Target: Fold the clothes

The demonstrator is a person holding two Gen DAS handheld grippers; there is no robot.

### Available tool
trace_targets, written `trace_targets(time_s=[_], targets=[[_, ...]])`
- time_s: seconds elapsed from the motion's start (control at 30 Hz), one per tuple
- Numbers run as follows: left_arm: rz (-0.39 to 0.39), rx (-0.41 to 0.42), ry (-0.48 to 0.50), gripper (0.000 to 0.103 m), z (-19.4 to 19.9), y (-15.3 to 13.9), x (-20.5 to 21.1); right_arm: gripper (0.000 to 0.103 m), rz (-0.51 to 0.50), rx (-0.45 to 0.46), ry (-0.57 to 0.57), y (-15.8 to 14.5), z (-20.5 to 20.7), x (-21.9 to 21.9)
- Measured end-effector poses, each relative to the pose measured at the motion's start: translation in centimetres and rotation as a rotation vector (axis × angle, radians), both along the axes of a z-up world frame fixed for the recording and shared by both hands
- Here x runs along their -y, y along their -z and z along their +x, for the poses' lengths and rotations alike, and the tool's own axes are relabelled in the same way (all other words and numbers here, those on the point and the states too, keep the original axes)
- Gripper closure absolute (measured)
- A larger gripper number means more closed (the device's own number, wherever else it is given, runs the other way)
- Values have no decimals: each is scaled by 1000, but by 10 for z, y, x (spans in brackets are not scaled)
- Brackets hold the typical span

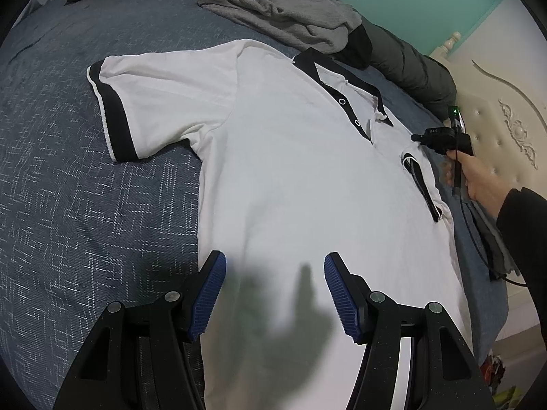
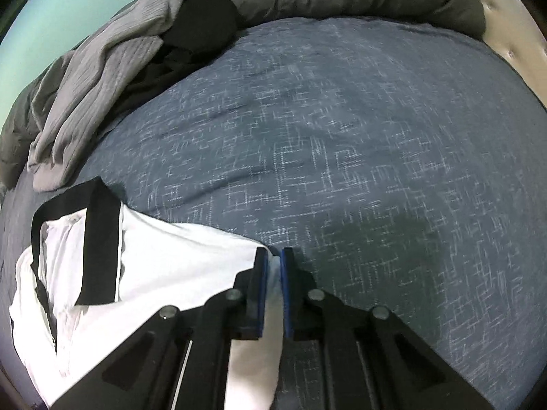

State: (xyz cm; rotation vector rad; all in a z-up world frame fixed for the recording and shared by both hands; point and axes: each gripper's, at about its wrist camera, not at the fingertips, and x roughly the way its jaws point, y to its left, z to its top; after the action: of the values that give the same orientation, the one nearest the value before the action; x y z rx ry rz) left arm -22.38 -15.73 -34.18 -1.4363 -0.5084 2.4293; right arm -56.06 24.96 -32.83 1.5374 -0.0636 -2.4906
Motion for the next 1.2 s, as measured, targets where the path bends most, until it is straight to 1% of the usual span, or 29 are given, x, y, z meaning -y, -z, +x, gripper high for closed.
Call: trace_targets(time_s=[0.17, 0.37, 0.43, 0.53, 0.6, 0.63, 0.67, 0.73, 0.8, 0.93, 1.0, 1.03, 1.07, 1.17, 1.2], targets=[[3, -1, -1, 39, -1, 0, 0, 93, -9, 25, 10, 2, -2, -2], [6, -2, 1, 39, -1, 0, 0, 92, -36, 41, -14, -3, 0, -7], [8, -1, 3, 39, -1, 0, 0, 92, -55, 38, -10, -4, 0, -9], [7, -1, 4, 39, -1, 0, -1, 91, -127, 27, 7, -7, 1, -15], [9, -1, 3, 39, -1, 0, 0, 80, -174, 17, 21, -8, 1, -19], [10, -1, 3, 39, -1, 0, 0, 68, -185, 14, 29, -9, 1, -20], [10, -2, 3, 39, -1, 0, 0, 65, -188, 13, 34, -9, 1, -21], [10, -2, 3, 38, -1, 0, -1, 65, -196, 14, 35, -9, 2, -22], [10, -1, 4, 38, -1, 0, -1, 65, -178, 5, 31, -8, 1, -16], [12, -1, 6, 38, -2, -1, -1, 65, -159, 24, -5, -1, 0, -9], [12, -1, 5, 38, -2, -1, -1, 69, -132, 32, -11, 2, 1, -7], [12, 0, 5, 38, -2, -1, -1, 77, -137, 28, -9, 2, 2, -8], [12, 0, 6, 38, -2, -1, -2, 89, -146, 23, -7, 2, 3, -9], [12, 0, 7, 38, -3, -1, -2, 98, -126, 6, 1, 2, 4, -8], [12, 0, 6, 38, -3, -1, -2, 98, -118, -1, 4, 2, 4, -8]])
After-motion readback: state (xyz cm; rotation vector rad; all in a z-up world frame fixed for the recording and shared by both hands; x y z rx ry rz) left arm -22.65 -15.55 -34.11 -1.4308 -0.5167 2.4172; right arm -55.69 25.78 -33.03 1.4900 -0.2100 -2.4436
